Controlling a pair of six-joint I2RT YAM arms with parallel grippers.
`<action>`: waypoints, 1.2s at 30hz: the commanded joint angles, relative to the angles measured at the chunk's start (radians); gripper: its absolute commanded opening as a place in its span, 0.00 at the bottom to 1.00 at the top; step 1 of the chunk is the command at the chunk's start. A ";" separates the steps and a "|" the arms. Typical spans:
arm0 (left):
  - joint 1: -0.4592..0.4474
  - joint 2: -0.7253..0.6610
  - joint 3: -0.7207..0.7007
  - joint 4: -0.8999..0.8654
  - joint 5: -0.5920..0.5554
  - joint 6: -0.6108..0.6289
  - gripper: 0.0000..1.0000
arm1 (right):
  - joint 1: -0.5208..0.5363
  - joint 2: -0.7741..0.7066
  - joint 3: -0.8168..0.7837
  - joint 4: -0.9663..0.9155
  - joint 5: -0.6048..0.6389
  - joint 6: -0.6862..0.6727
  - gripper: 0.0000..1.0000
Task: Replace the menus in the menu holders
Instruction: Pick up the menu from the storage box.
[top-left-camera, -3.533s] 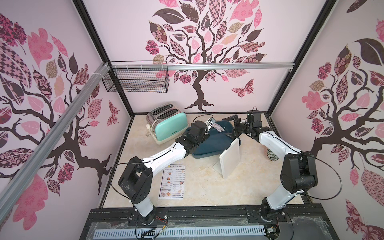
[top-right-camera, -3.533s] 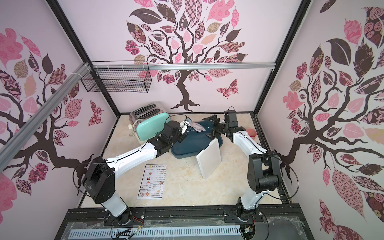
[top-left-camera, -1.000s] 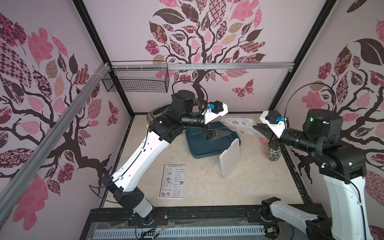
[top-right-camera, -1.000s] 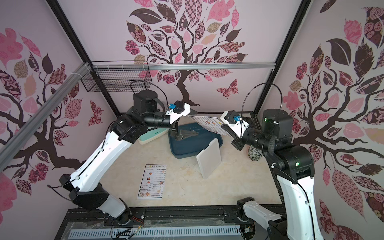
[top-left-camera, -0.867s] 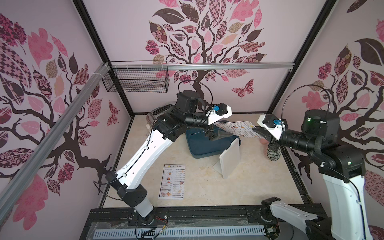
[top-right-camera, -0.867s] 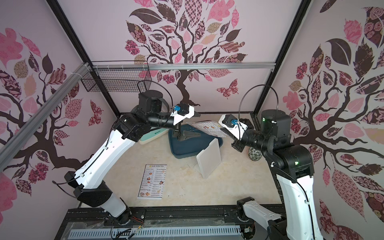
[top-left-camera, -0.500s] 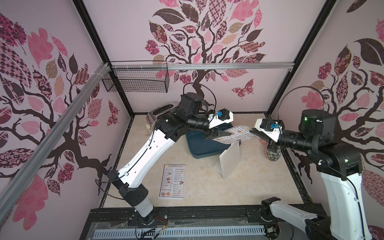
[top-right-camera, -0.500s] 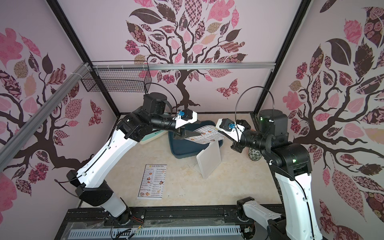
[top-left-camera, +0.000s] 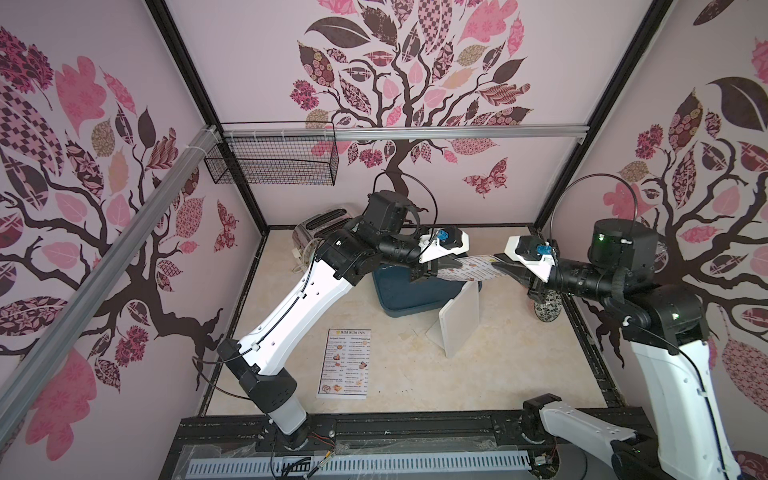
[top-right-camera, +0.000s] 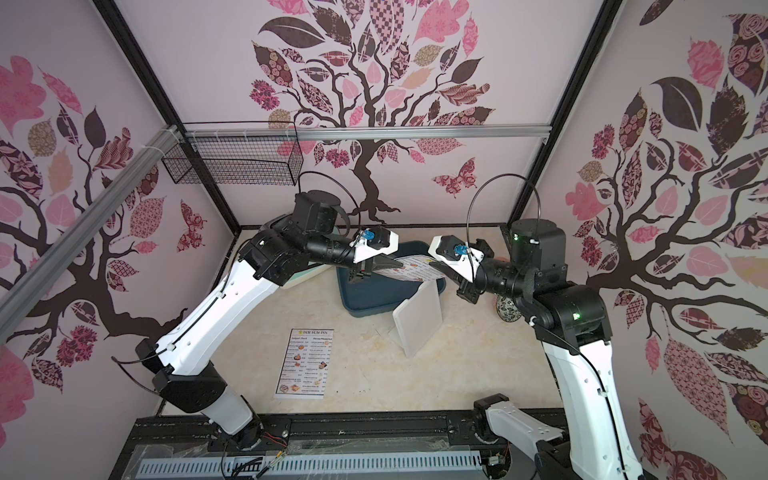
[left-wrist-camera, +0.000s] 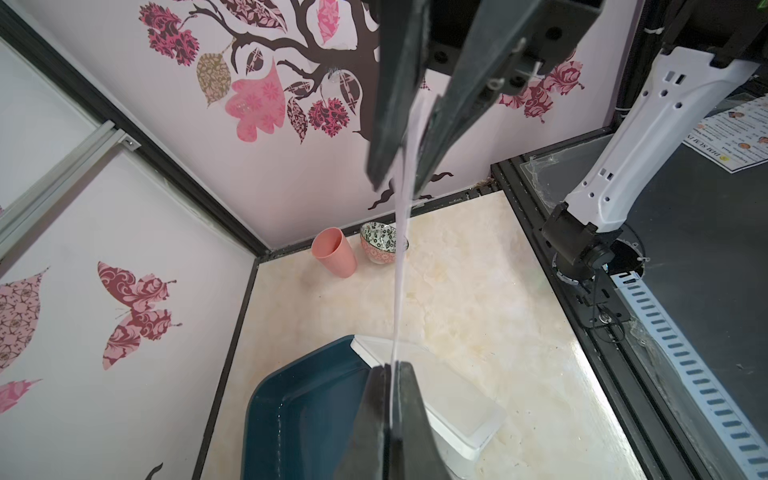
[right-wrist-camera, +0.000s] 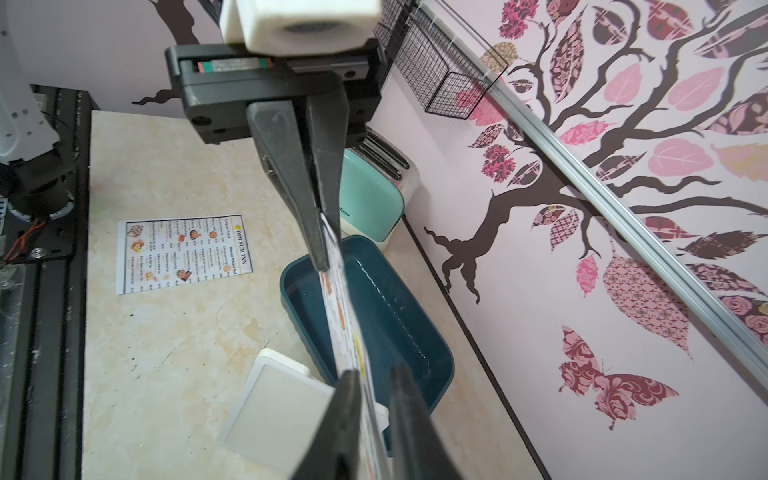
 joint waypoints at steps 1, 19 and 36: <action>0.002 -0.060 -0.052 0.026 -0.030 0.000 0.00 | 0.003 -0.113 -0.127 0.230 0.073 0.187 0.57; 0.161 -0.501 -0.650 0.684 0.175 -0.604 0.00 | 0.003 -0.308 -0.685 0.810 -0.264 0.785 0.83; 0.161 -0.494 -0.684 0.808 0.259 -0.753 0.00 | 0.003 -0.208 -0.612 1.053 -0.504 0.940 0.49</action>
